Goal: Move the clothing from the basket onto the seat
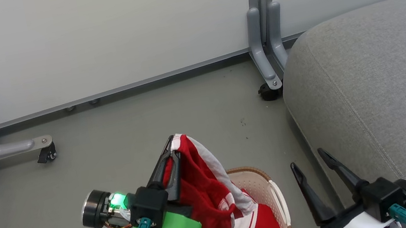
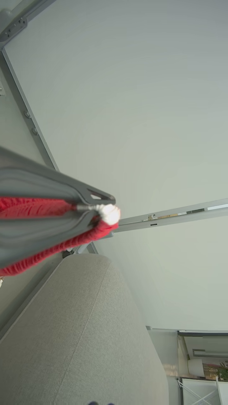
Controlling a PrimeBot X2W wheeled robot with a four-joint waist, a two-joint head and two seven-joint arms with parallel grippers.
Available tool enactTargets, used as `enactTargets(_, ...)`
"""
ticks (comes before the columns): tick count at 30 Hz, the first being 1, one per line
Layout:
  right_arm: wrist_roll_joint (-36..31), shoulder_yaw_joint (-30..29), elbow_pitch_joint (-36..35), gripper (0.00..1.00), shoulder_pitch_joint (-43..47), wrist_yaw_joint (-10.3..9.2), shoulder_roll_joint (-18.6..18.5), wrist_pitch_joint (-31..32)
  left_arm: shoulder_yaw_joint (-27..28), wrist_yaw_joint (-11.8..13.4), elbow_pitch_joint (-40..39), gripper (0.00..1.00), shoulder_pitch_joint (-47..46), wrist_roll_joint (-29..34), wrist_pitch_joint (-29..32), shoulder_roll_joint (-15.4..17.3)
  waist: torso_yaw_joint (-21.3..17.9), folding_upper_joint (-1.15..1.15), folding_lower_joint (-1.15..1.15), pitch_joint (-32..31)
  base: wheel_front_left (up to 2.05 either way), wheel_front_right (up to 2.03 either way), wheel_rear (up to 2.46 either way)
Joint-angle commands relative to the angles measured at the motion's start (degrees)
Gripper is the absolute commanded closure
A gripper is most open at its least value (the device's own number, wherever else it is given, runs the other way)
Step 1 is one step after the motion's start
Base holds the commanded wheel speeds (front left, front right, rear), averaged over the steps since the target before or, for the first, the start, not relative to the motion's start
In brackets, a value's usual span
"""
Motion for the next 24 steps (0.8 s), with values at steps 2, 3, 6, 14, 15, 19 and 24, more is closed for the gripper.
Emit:
enactTargets(2, 0.7, 2.0, 0.0, 0.00, -1.2, 0.00, -0.2, 0.0, -0.2, -1.0, -0.9, 1.00, -1.8, 0.4, 0.0, -0.6, 0.1, 0.00, 0.01, 0.4, 0.00, 0.00, 0.00)
enactTargets(3, 0.8, 3.0, 0.0, 0.00, -1.6, 0.00, -0.2, 0.0, -0.5, -1.4, -1.0, 1.00, -2.1, 0.4, 0.0, -0.8, 0.1, 0.00, 0.01, 0.5, 0.00, 0.00, 0.00)
enactTargets(6, 2.0, 6.1, 0.3, 0.00, -3.1, 0.00, -0.2, 0.0, -1.2, -2.4, -1.3, 1.00, -3.3, 0.3, 0.0, -1.4, 0.3, 0.00, 0.01, 0.8, 0.00, 0.00, 0.00)
enactTargets(14, 5.5, 10.8, 2.6, 0.00, -7.1, 0.00, -0.2, 0.0, -4.9, -5.5, -3.0, 1.00, -6.7, -1.6, 0.4, -3.7, 0.9, 0.00, 0.01, 1.3, 0.00, 0.00, 0.00)
enactTargets(15, 6.3, 11.2, 2.6, 0.00, -7.4, 0.00, -0.2, 0.0, -5.6, -5.9, -3.3, 1.00, -7.2, -1.6, 0.8, -3.9, 0.9, 0.00, 0.01, 1.3, 0.00, 0.00, 0.00)
enactTargets(19, 8.5, 13.8, 3.6, 0.00, -8.9, 0.00, -0.2, 0.0, -7.5, -6.4, -4.8, 1.00, -8.5, -2.2, 3.3, -4.3, 1.3, 0.00, 0.01, 1.7, 0.00, 0.00, 0.00)
enactTargets(24, 8.0, 14.2, 5.3, 0.00, -10.4, 0.00, -0.2, 0.0, -9.6, -5.1, -6.8, 1.00, -10.1, -3.5, 6.9, -4.7, 1.6, 0.00, 0.01, 2.3, 0.00, 0.00, 0.00)
